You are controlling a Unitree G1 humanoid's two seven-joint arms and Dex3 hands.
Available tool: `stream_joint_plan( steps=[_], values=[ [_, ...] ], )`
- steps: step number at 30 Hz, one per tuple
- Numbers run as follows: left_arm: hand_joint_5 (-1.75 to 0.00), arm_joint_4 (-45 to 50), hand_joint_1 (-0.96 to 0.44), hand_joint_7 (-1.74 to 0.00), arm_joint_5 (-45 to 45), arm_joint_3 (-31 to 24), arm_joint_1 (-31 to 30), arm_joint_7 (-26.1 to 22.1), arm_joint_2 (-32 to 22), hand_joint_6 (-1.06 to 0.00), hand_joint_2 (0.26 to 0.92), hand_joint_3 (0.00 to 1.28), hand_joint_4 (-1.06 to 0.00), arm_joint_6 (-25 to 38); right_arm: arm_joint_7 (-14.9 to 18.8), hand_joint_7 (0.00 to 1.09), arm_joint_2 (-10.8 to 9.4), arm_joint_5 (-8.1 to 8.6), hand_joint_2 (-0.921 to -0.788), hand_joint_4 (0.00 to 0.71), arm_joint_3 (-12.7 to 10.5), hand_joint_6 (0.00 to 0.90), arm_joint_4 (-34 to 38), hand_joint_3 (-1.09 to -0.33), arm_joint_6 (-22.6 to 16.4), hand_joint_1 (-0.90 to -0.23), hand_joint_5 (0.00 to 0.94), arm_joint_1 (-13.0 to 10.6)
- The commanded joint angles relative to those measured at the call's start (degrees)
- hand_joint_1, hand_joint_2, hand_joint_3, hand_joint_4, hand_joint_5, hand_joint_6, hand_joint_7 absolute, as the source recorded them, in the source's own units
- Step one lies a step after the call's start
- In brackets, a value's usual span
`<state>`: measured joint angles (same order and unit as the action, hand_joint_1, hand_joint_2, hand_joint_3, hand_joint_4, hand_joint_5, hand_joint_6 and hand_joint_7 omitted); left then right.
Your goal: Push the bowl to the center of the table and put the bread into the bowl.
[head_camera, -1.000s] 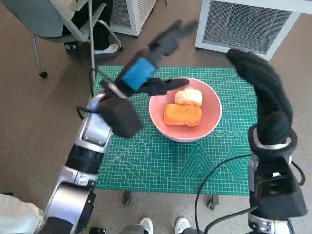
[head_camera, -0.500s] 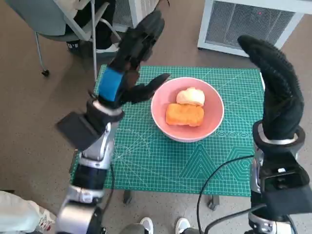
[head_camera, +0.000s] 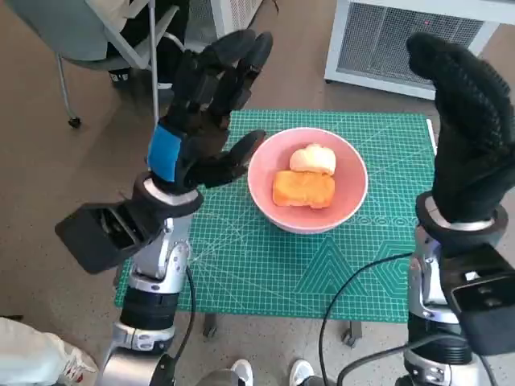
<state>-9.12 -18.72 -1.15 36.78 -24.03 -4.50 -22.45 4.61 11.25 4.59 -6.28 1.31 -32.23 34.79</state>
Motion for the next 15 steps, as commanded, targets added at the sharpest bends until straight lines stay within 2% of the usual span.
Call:
stream_joint_plan(
  steps=[1, 15],
  values=[
    [-0.05, 1.51, -0.42, -0.81, -0.06, -0.32, -0.78, -0.29, 0.30, 0.00, 0.921, 0.50, -0.21, -0.24, 0.69, 0.70, -0.26, 0.59, -0.921, 0.314, 0.28, 0.044, -0.68, -0.711, 1.34, -0.573, 0.005, 0.02],
    [-0.08, 2.37, -0.42, -0.80, -0.08, -0.48, -1.69, -0.09, 0.84, 0.00, 0.921, 0.50, -0.21, -0.12, 0.78, 0.70, 0.35, -0.87, -0.921, 0.317, 0.16, 0.043, 0.19, -0.704, 1.08, -0.586, 0.006, 1.02]
  ],
)
